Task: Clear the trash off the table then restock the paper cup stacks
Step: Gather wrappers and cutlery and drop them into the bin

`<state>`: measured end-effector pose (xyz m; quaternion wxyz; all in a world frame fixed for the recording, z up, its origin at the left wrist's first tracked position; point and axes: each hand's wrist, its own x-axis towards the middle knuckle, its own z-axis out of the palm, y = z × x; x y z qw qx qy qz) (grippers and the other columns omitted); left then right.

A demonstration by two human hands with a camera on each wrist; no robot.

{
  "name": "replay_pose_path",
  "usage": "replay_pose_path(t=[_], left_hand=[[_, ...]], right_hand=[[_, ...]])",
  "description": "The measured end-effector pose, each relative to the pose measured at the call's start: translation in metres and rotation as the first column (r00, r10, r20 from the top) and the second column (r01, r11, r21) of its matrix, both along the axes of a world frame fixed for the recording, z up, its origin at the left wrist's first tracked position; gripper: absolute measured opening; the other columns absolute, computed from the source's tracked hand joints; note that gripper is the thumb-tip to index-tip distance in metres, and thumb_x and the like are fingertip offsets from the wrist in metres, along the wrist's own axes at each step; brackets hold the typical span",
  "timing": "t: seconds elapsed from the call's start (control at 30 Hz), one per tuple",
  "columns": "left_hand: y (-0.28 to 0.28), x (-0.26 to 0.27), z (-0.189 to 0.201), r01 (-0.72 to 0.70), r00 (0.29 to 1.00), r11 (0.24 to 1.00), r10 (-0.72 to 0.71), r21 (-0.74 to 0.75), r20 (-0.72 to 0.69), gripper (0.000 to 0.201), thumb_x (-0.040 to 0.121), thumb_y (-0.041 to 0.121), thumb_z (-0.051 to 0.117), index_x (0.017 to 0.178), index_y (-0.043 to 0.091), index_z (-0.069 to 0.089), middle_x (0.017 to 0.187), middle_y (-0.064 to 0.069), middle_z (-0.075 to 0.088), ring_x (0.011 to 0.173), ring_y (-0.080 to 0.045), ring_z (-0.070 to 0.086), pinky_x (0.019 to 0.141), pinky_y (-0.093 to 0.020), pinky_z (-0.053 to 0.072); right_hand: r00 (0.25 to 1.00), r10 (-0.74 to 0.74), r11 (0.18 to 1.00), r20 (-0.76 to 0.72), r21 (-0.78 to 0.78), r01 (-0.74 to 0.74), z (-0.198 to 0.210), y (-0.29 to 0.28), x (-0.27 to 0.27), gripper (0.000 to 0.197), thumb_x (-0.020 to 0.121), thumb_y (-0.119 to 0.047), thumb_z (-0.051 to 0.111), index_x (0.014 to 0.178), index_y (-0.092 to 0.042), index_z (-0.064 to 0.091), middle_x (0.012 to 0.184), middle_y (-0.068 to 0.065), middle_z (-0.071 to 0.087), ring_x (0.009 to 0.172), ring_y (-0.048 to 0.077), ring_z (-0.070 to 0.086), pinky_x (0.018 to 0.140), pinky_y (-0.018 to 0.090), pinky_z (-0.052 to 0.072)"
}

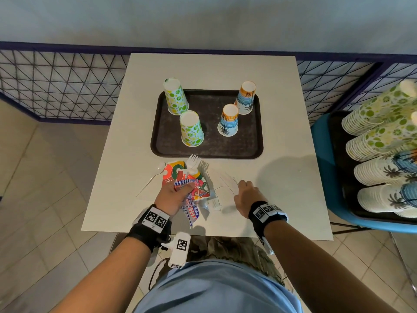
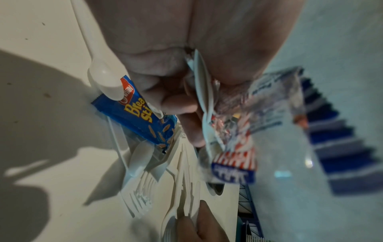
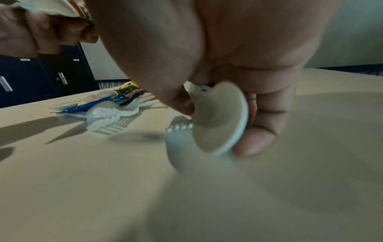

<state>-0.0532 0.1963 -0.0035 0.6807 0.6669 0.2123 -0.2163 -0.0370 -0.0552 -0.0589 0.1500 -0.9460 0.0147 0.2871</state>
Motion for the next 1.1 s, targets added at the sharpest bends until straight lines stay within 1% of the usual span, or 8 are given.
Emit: replay_pose_path(t=[0.17, 0.3, 0.43, 0.5, 0.6, 0.77, 0.97, 1.1], left_hand=[[-0.002, 0.004, 0.004, -0.009, 1.000, 1.000, 0.009, -0.004, -0.004, 0.015, 0.101, 0.014, 0.068, 0.115, 0.013, 0.073, 0.113, -0.019, 0.080, 0.108, -0.045, 0.075, 0.103, -0.062, 0.055], [0.000, 0.006, 0.000, 0.024, 0.999, 0.999, -0.025, 0.048, 0.023, 0.040, 0.093, 0.037, 0.076, 0.107, 0.000, 0.073, 0.106, -0.032, 0.075, 0.099, -0.055, 0.072, 0.096, -0.070, 0.055], [0.001, 0.011, -0.036, 0.109, 0.993, 0.991, -0.112, 0.075, 0.048, 0.073, 0.080, 0.062, 0.081, 0.102, -0.006, 0.066, 0.103, -0.042, 0.069, 0.093, -0.060, 0.069, 0.093, -0.073, 0.053], [-0.008, 0.015, -0.018, 0.122, 0.990, 0.987, -0.128, 0.106, 0.052, 0.071, 0.080, 0.061, 0.078, 0.099, -0.007, 0.068, 0.100, -0.039, 0.071, 0.091, -0.056, 0.071, 0.095, -0.070, 0.053], [-0.022, 0.019, 0.006, 0.119, 0.992, 0.981, -0.125, 0.152, 0.030, 0.040, 0.087, 0.046, 0.076, 0.086, 0.006, 0.079, 0.090, -0.021, 0.080, 0.091, -0.045, 0.075, 0.098, -0.061, 0.056], [-0.027, 0.023, 0.008, 0.134, 0.991, 0.978, -0.136, 0.158, 0.005, 0.026, 0.097, 0.024, 0.070, 0.073, 0.025, 0.082, 0.087, -0.013, 0.082, 0.088, -0.041, 0.075, 0.096, -0.058, 0.056], [-0.026, 0.024, 0.012, 0.155, 0.988, 0.986, -0.154, 0.064, -0.017, 0.018, 0.101, 0.014, 0.066, 0.103, 0.000, 0.078, 0.106, -0.033, 0.074, 0.081, -0.033, 0.073, 0.079, -0.037, 0.057], [-0.026, 0.025, 0.013, 0.130, 0.991, 0.991, -0.130, 0.016, 0.002, 0.029, 0.099, 0.016, 0.070, 0.109, -0.011, 0.072, 0.105, -0.033, 0.074, 0.072, -0.024, 0.072, 0.065, -0.024, 0.058]], right_hand=[[0.984, -0.173, 0.978, -0.040, 0.111, 0.177, 0.019, -0.010, 0.000, 0.009, 0.099, -0.024, 0.044, 0.103, -0.018, 0.040, 0.092, 0.005, 0.056, 0.080, 0.031, 0.056, 0.071, 0.036, 0.044], [0.979, -0.191, 0.951, 0.064, 0.258, 0.169, 0.048, -0.009, -0.002, 0.011, 0.098, -0.020, 0.042, 0.108, -0.014, 0.042, 0.092, 0.007, 0.056, 0.080, 0.032, 0.055, 0.071, 0.036, 0.043], [0.975, -0.042, 0.920, 0.219, 0.389, -0.048, 0.080, 0.020, -0.008, 0.017, 0.092, -0.020, 0.037, 0.099, -0.008, 0.047, 0.091, 0.018, 0.059, 0.072, 0.038, 0.056, 0.062, 0.040, 0.048], [0.977, 0.025, 0.913, 0.211, 0.394, -0.108, 0.088, 0.034, -0.008, 0.017, 0.094, -0.025, 0.039, 0.101, -0.011, 0.047, 0.091, 0.015, 0.061, 0.072, 0.036, 0.055, 0.064, 0.041, 0.047], [0.985, 0.073, 0.941, 0.154, 0.316, -0.119, 0.091, 0.048, 0.000, 0.025, 0.101, -0.029, 0.043, 0.119, -0.013, 0.045, 0.109, 0.011, 0.059, 0.091, 0.031, 0.056, 0.077, 0.036, 0.043], [0.965, 0.218, 0.965, 0.147, 0.115, -0.236, 0.089, 0.052, 0.010, 0.038, 0.100, -0.040, 0.034, 0.132, -0.020, 0.036, 0.119, 0.012, 0.052, 0.102, 0.035, 0.061, 0.090, 0.049, 0.054], [0.947, 0.307, 0.950, 0.093, 0.035, -0.311, 0.096, 0.054, 0.020, 0.040, 0.103, -0.039, 0.032, 0.138, -0.020, 0.033, 0.122, 0.014, 0.057, 0.107, 0.038, 0.062, 0.089, 0.045, 0.050], [0.938, 0.338, 0.941, 0.078, 0.001, -0.339, 0.103, 0.057, 0.025, 0.038, 0.105, -0.038, 0.033, 0.138, -0.019, 0.034, 0.126, 0.014, 0.056, 0.111, 0.038, 0.061, 0.082, 0.042, 0.043]])
